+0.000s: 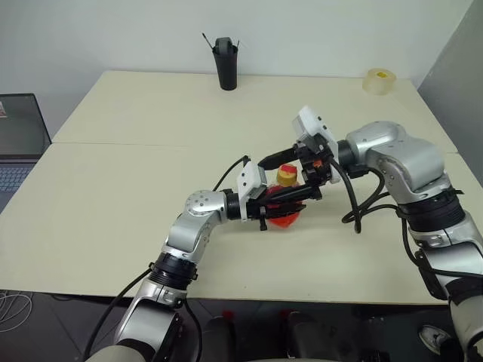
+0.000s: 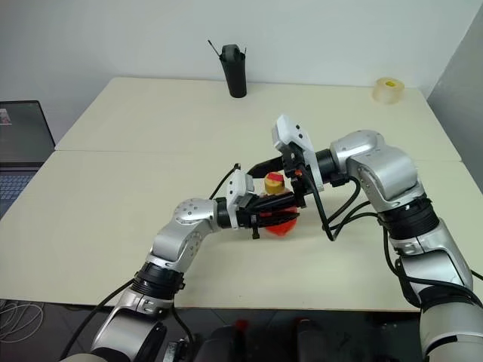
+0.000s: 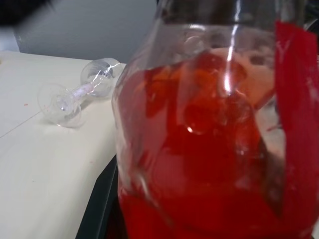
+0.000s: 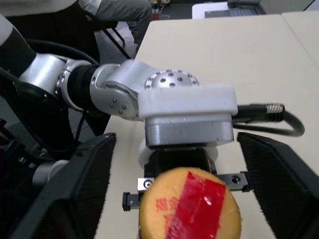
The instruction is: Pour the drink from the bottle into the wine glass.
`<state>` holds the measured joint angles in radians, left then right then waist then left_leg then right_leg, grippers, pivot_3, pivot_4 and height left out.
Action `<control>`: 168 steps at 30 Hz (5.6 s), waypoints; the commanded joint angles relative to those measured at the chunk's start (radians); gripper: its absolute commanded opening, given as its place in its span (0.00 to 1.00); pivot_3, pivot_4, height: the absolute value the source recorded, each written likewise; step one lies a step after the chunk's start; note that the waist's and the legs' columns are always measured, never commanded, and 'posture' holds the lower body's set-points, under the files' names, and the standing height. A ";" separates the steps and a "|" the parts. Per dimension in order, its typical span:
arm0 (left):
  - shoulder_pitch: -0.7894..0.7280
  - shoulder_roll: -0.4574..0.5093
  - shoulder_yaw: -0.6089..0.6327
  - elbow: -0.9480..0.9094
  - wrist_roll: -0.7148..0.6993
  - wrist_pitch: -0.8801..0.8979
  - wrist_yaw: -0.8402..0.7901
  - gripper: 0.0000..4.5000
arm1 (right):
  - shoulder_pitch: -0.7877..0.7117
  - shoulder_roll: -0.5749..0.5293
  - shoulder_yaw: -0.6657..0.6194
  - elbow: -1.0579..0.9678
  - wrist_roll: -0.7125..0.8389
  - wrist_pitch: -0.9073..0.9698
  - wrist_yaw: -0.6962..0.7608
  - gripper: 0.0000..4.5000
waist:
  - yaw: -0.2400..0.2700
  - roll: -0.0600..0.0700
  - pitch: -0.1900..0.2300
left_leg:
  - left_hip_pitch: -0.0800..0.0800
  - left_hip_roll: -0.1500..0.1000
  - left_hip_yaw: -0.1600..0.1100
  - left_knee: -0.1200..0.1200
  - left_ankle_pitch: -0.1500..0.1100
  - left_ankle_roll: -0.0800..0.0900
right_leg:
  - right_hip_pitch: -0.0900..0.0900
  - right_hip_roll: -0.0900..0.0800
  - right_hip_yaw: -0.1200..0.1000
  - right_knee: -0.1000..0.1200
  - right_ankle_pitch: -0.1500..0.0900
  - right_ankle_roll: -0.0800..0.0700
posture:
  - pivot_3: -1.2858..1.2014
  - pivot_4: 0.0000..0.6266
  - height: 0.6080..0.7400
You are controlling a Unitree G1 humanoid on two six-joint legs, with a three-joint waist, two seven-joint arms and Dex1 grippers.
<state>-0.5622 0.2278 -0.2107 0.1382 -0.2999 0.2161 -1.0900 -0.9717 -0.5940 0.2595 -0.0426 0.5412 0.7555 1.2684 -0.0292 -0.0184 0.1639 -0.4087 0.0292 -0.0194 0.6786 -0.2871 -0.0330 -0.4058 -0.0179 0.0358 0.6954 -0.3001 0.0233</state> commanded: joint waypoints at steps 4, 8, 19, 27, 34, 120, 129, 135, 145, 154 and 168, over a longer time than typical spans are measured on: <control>-0.037 -0.011 0.007 0.000 -0.019 -0.027 -0.010 0.34 | 0.062 -0.053 -0.140 -0.164 0.066 0.092 -0.104 0.95 | 0.002 0.000 0.000 | 0.000 -0.001 0.000 0.000 0.000 0.000 | 0.000 0.000 0.000 0.000 0.000 0.000 | 0.52 0.24 1.00; -0.036 -0.006 0.011 0.003 -0.018 -0.032 -0.011 0.34 | 0.123 -0.083 -0.224 -0.258 0.100 0.162 -0.205 0.95 | 0.002 0.000 0.000 | 0.000 -0.001 0.000 0.000 0.000 0.000 | 0.000 0.000 0.000 0.000 0.000 0.000 | 0.52 0.24 1.00; -0.039 -0.025 0.033 0.058 0.007 -0.067 0.073 0.34 | 0.245 -0.001 -0.362 -0.597 0.279 0.431 -0.594 0.95 | 0.001 0.000 0.000 | 0.000 -0.001 0.000 0.000 0.000 0.000 | 0.000 0.000 0.000 0.000 0.000 0.000 | 0.52 0.24 1.00; -0.041 -0.022 0.025 0.066 0.019 -0.085 0.067 0.34 | 0.233 0.092 -0.301 -0.545 0.166 0.439 -0.838 0.95 | 0.000 0.000 0.000 | 0.000 -0.001 0.000 0.000 0.000 0.000 | 0.000 0.003 0.000 0.000 0.000 0.000 | 0.52 0.24 1.00; -0.043 -0.021 0.032 0.068 0.020 -0.089 0.074 0.34 | 0.229 0.130 -0.279 -0.507 0.151 0.397 -0.850 0.95 | -0.001 0.000 0.000 | 0.000 -0.001 0.000 0.000 0.000 0.000 | 0.000 0.004 0.000 0.000 0.000 0.000 | 0.52 0.24 1.00; -0.010 0.010 0.039 0.005 0.005 -0.056 0.113 0.34 | 0.412 -0.082 -0.346 -0.499 0.224 0.227 -0.625 1.00 | -0.003 0.000 0.000 | 0.000 -0.001 0.001 0.000 0.000 0.000 | 0.000 0.006 0.002 0.001 0.000 0.000 | 0.52 0.24 1.00; -0.020 0.009 0.043 0.019 0.009 -0.062 0.103 0.34 | 0.360 -0.003 -0.309 -0.525 0.257 0.238 -0.691 1.00 | -0.001 0.000 0.000 | 0.000 -0.001 0.001 0.000 0.000 0.000 | 0.000 0.008 0.002 0.001 0.000 0.000 | 0.52 0.24 1.00; -0.014 0.012 0.042 0.009 0.008 -0.057 0.105 0.34 | 0.294 0.063 -0.257 -0.485 0.213 0.238 -0.763 1.00 | 0.000 0.000 0.000 | 0.000 0.000 0.000 0.000 0.000 0.000 | 0.000 0.007 0.002 0.001 0.000 0.000 | 0.52 0.24 1.00; -0.011 0.009 0.039 0.008 0.011 -0.057 0.109 0.34 | 0.244 0.137 -0.212 -0.378 0.134 0.203 -0.804 1.00 | 0.000 0.000 0.000 | 0.000 0.000 0.000 0.000 0.000 0.000 | 0.000 0.007 0.002 0.001 0.000 0.000 | 0.52 0.24 1.00; -0.006 0.011 0.038 -0.003 0.009 -0.053 0.110 0.34 | 0.261 0.146 -0.235 -0.349 0.109 0.187 -0.785 1.00 | 0.000 0.000 0.000 | 0.000 0.000 0.000 0.000 0.000 0.000 | 0.000 0.006 0.001 0.001 0.000 0.000 | 0.52 0.24 1.00; -0.012 0.013 0.036 -0.001 0.013 -0.055 0.108 0.34 | 0.300 0.101 -0.261 -0.408 0.169 0.210 -0.728 0.92 | -0.001 0.000 0.000 | 0.000 0.000 0.000 0.000 0.000 0.000 | 0.000 0.006 0.001 0.001 0.000 0.000 | 0.52 0.24 1.00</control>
<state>-0.5556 0.2421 -0.1821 0.1862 -0.2739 0.1848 -0.9744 -0.6736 -0.4878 0.0221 -0.4104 0.6909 0.9700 0.5301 -0.0298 -0.0183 0.1638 -0.4088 0.0290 -0.0192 0.6784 -0.2871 -0.0329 -0.4058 -0.0115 0.0371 0.6963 -0.3003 0.0235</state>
